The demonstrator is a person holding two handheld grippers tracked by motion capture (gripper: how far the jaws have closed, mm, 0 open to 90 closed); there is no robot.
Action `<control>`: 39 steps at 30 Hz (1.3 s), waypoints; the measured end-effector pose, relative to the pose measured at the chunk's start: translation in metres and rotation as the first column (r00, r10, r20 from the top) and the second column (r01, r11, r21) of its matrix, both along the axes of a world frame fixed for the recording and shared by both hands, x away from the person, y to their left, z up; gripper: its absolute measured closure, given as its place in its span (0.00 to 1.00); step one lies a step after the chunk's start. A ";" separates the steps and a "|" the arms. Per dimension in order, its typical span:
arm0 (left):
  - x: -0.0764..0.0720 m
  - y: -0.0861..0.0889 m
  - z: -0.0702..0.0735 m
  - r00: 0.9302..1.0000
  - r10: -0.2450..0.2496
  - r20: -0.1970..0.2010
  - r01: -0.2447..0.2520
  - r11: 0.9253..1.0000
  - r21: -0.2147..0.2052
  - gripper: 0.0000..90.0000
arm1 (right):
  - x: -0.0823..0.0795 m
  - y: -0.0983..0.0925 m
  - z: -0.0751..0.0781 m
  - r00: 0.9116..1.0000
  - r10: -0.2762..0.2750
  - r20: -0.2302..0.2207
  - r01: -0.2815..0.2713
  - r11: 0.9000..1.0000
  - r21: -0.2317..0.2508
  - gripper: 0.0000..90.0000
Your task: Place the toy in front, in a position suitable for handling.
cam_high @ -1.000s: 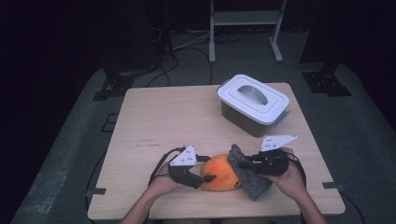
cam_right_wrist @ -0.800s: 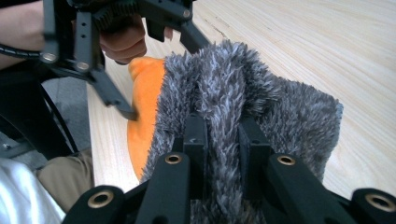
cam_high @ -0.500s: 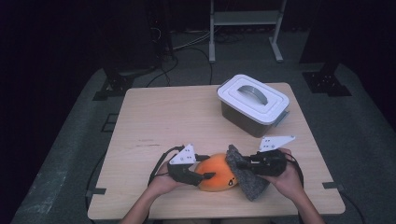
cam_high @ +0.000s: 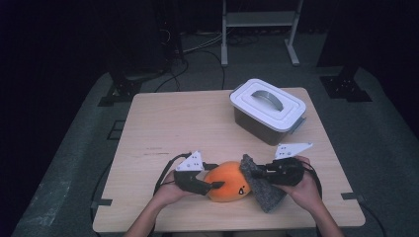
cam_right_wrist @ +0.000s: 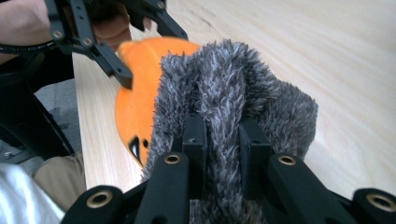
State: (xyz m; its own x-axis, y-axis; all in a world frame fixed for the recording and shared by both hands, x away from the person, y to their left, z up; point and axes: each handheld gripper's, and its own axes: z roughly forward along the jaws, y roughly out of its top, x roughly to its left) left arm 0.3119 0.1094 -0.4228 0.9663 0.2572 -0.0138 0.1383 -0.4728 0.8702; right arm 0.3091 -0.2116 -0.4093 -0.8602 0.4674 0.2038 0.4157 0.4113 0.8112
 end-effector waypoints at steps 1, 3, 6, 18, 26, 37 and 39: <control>0.000 0.000 0.000 1.000 -0.004 0.000 0.004 1.000 0.000 0.43 | 0.001 -0.002 -0.002 1.000 -0.008 -0.008 0.007 1.000 -0.007 0.84; 0.000 0.000 0.000 1.000 -0.008 -0.001 0.008 1.000 -0.001 0.43 | 0.004 -0.007 -0.004 0.999 -0.029 -0.032 0.028 1.000 -0.005 0.84; -0.001 -0.001 0.000 1.000 -0.021 0.001 0.021 1.000 -0.002 0.43 | 0.002 -0.005 0.002 0.999 -0.029 -0.012 0.030 0.999 0.032 0.84; -0.001 -0.009 -0.001 1.000 -0.003 -0.018 0.003 1.000 0.004 0.18 | -0.005 0.012 0.001 0.998 0.066 -0.015 -0.066 0.997 0.027 0.85; -0.007 -0.013 0.002 0.987 0.015 0.159 -0.014 1.000 -0.008 0.48 | -0.004 0.009 0.005 0.999 0.047 -0.005 -0.047 0.998 0.036 0.86; 0.000 -0.010 -0.003 0.987 0.044 0.158 -0.040 0.999 -0.024 0.30 | 0.003 0.015 -0.002 1.000 -0.016 0.012 0.016 1.000 0.027 0.85; 0.001 -0.007 0.000 0.993 0.056 0.101 -0.049 0.997 -0.065 0.22 | 0.001 0.016 -0.001 1.000 -0.005 0.014 0.005 1.000 0.018 0.86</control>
